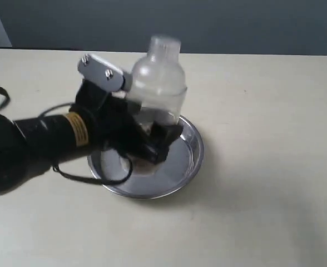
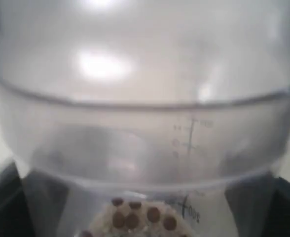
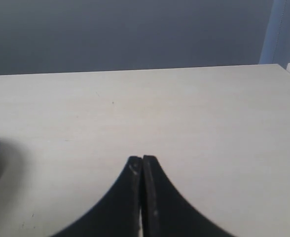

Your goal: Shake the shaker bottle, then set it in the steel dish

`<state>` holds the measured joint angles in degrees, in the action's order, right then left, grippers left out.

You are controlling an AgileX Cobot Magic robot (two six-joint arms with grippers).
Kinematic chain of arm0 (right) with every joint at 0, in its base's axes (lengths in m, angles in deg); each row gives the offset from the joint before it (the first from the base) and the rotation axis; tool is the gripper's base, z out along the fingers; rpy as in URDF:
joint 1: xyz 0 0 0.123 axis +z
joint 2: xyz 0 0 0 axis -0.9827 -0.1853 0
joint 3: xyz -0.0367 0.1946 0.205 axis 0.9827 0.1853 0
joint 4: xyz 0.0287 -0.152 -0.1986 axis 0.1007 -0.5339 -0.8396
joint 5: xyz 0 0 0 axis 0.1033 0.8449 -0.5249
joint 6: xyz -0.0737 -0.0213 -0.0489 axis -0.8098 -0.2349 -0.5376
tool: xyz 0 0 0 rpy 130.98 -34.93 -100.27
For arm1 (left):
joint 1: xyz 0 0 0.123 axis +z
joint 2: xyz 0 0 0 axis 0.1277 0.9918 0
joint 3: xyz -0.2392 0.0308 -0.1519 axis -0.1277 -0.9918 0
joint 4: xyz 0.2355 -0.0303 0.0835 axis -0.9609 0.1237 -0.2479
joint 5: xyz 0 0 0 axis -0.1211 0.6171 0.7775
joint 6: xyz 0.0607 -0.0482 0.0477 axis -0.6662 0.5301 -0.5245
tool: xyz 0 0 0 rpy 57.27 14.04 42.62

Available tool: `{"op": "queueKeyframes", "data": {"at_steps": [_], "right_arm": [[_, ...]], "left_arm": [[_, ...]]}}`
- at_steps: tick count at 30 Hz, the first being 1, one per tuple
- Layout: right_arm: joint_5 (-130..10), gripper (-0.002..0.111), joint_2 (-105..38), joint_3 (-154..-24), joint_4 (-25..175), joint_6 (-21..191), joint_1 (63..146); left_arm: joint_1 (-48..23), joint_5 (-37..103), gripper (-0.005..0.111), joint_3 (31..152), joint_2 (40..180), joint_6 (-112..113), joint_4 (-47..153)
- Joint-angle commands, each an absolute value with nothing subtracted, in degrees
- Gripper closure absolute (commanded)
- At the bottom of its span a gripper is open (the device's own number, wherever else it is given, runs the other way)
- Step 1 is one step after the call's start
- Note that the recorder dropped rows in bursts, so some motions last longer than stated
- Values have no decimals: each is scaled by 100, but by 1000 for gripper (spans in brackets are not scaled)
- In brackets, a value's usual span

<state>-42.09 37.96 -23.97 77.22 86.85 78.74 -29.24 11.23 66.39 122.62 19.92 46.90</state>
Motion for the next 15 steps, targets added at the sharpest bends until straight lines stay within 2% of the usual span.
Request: {"op": "queueKeyframes", "data": {"at_steps": [1,6,10,12,15], "right_arm": [[-4274,109,3821,-2388,7708,8687,7882],[-4274,109,3821,-2388,7708,8687,7882],[-4274,109,3821,-2388,7708,8687,7882],[-4274,109,3821,-2388,7708,8687,7882],[-4274,109,3821,-2388,7708,8687,7882]], "left_arm": [[-2982,151,106,7033,11542,1626,4958],[-2982,215,106,6433,12737,1498,5434],[-3103,-256,106,6925,11841,1514,4951],[-3107,84,106,7231,11287,1481,4809],[-3093,908,106,7070,11357,1331,5057]]}}
